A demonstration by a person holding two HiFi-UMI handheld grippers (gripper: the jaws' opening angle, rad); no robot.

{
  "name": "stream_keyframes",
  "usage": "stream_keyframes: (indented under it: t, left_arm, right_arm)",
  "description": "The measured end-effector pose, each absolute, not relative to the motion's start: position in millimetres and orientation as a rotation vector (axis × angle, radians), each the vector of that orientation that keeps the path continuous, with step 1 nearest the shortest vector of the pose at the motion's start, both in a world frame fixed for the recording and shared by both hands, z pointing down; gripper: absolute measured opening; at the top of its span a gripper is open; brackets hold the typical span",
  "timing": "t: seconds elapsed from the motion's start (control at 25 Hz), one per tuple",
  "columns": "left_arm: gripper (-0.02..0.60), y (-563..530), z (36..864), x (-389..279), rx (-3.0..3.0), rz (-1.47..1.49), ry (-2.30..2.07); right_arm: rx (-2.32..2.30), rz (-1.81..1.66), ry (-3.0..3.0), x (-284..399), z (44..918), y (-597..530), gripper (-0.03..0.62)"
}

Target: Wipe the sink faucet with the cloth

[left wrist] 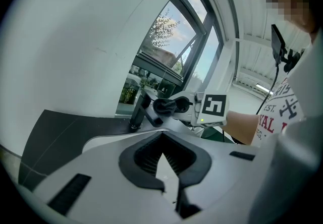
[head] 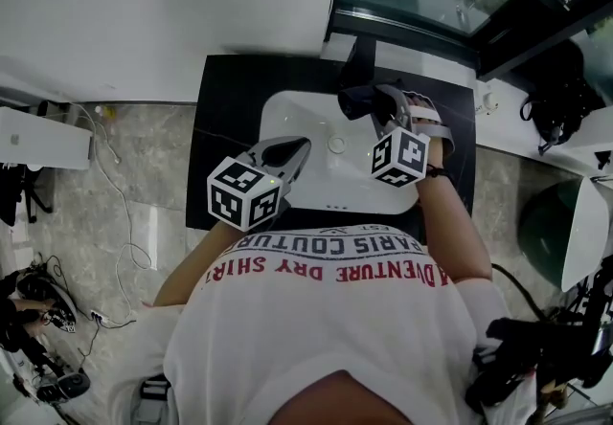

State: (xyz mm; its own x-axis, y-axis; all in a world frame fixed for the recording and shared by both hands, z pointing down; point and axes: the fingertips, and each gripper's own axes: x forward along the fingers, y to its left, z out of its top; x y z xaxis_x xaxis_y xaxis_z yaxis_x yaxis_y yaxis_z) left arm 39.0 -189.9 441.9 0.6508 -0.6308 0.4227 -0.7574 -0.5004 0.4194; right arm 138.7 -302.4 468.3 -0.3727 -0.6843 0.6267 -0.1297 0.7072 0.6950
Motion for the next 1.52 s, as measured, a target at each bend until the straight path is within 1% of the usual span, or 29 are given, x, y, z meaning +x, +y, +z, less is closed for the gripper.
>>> stream_keyframes:
  t: [0.44,0.76,1.08,1.52]
  left_arm:
    - [0.002,-201,447,36,2.272,0.299,-1.079]
    - [0.002,-205,451,31,2.260,0.303,-1.078]
    - [0.002,-196,446,34,2.279,0.307,-1.065]
    - [0.001,-185,446,46,2.297,0.309,-1.042]
  right_arm:
    - [0.715,-0.588,-1.844,137,489,-365,0.083]
    - [0.696,-0.663,-1.771,133,490,-372,0.081]
    - [0.666,-0.701,-1.749,136,489,-352,0.081]
    - [0.611,-0.733,-1.739,151,506,-285,0.083]
